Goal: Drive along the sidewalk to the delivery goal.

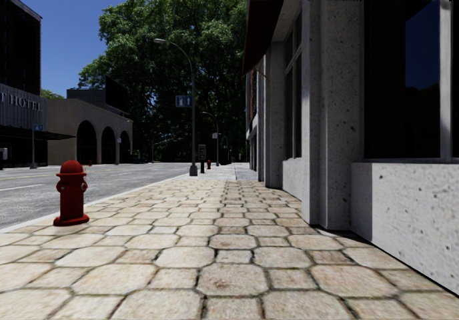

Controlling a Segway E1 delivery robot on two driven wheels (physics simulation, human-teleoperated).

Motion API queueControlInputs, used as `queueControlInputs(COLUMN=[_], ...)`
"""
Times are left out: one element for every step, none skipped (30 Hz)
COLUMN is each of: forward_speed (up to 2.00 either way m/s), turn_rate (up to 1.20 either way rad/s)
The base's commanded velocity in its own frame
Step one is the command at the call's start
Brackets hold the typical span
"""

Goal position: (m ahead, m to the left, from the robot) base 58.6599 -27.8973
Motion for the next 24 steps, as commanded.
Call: queueControlInputs(forward_speed=[2.0,2.0,2.0,2.0,2.0,2.0,2.0,2.0,2.0,2.0,2.0,2.0,2.0,2.0,2.0,2.0,2.0,2.0,2.0,2.0,2.0,2.0,2.0,2.0], turn_rate=[0.0,0.0,0.0,0.0,0.0,0.0,0.0,0.0,0.0,0.0,0.0,0.0,0.0,0.0,0.0,0.0,0.0,0.0,0.0,0.0,0.0,0.0,0.0,-0.09])
